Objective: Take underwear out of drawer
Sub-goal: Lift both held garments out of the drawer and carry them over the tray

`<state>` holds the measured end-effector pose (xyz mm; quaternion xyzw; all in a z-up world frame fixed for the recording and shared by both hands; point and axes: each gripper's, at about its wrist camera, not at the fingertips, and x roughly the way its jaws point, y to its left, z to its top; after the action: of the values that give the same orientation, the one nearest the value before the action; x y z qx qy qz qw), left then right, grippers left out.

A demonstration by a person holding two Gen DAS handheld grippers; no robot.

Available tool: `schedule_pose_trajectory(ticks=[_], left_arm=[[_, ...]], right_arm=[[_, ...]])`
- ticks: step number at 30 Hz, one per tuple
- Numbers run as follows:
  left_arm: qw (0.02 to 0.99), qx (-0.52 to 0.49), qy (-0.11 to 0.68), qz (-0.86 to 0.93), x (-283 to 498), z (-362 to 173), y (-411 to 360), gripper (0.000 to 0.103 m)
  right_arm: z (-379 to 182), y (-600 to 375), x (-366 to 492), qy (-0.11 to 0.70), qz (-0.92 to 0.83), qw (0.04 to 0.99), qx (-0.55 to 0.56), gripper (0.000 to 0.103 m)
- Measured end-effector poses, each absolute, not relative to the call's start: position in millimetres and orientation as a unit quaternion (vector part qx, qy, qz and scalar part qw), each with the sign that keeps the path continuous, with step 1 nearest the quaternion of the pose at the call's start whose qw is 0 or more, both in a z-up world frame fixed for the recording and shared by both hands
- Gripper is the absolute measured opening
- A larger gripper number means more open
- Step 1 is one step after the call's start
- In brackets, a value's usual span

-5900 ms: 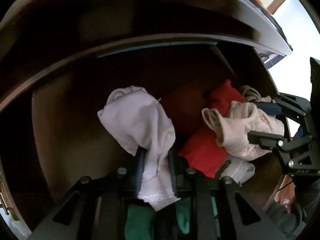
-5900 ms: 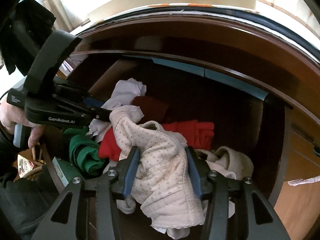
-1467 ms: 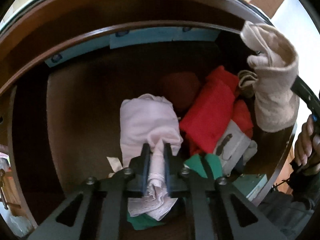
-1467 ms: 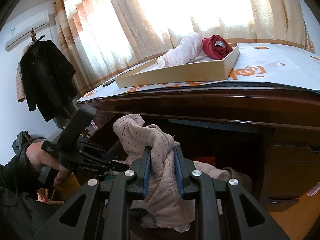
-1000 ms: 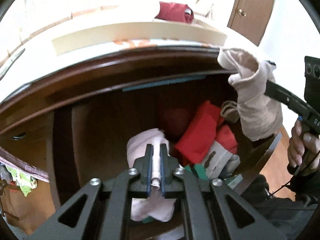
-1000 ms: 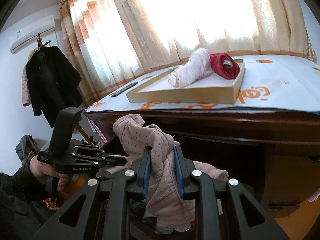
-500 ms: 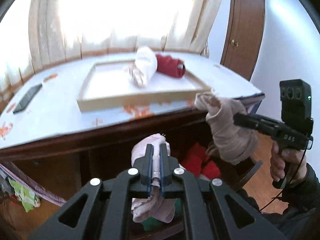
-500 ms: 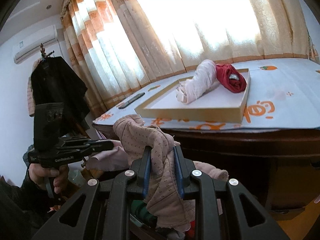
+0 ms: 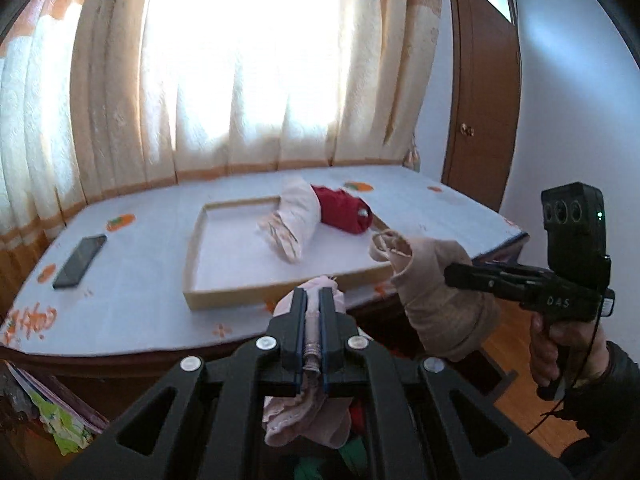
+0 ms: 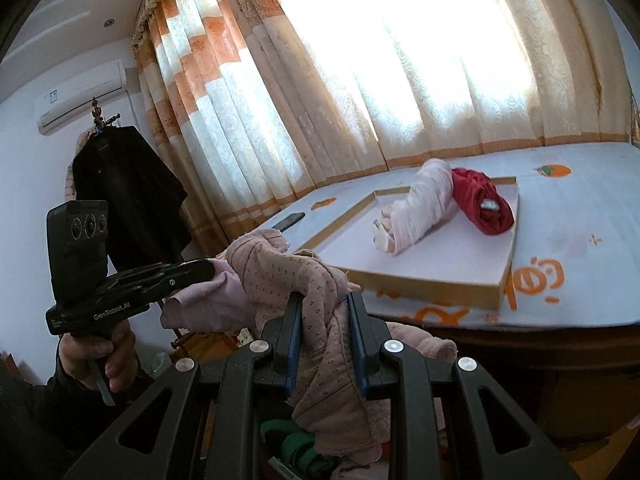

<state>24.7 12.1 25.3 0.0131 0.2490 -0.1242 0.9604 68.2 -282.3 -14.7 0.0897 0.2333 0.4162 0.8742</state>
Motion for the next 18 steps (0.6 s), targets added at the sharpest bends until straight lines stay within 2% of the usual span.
schedule_pose_trajectory(ticks=[18], left_arm=[[0.971, 0.035, 0.219, -0.094, 63.5, 47.8, 27.1, 0.003]], right_arm=[[12.4, -265.2, 112.6, 0.239, 0.412, 0.872, 0.108, 0.024]])
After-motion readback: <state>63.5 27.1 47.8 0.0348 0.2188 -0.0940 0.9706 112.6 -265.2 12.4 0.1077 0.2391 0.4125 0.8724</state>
